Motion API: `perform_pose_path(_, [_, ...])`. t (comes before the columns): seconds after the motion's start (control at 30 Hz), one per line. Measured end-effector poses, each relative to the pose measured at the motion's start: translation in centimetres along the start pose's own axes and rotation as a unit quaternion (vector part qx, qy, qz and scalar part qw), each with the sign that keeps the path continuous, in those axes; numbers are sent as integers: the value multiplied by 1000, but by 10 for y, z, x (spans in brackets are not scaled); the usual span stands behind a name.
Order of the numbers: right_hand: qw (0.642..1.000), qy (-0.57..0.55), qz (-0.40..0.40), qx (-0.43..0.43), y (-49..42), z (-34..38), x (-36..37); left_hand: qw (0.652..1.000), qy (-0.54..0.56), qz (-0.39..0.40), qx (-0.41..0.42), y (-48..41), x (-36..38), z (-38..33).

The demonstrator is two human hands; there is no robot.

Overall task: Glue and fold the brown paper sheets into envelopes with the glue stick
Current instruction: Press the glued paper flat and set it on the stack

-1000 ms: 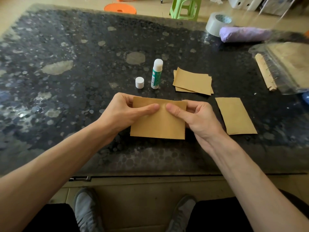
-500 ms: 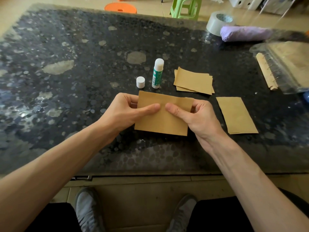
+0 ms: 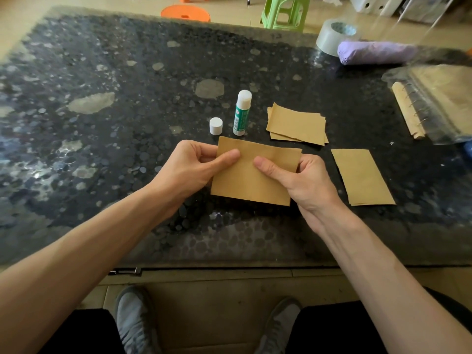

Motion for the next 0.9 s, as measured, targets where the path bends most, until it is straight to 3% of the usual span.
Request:
perform_pose_path(0.53, [1000,13,-17,5,-4,-1,-5,998,24,-50,18,-1,-7,-4])
perform_pose_path(0.7, [1000,7,-1,7,-3,-1,-3,1000,20,-7,-14,3,-1,-1])
perform_pose_path(0.9, [1000,12,-12,-12,-6,1,-5,998,-3,-52,-30,1,-6,0])
Point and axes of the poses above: each hand's wrist, its own y-axis away from the middle knuckle, its own x-axis out of the palm, z = x × y, the point moved 3 cm from there along -y, towards the middle knuckle, and after that the axes turned 5 degrees about -x, right-handed, at the moved point
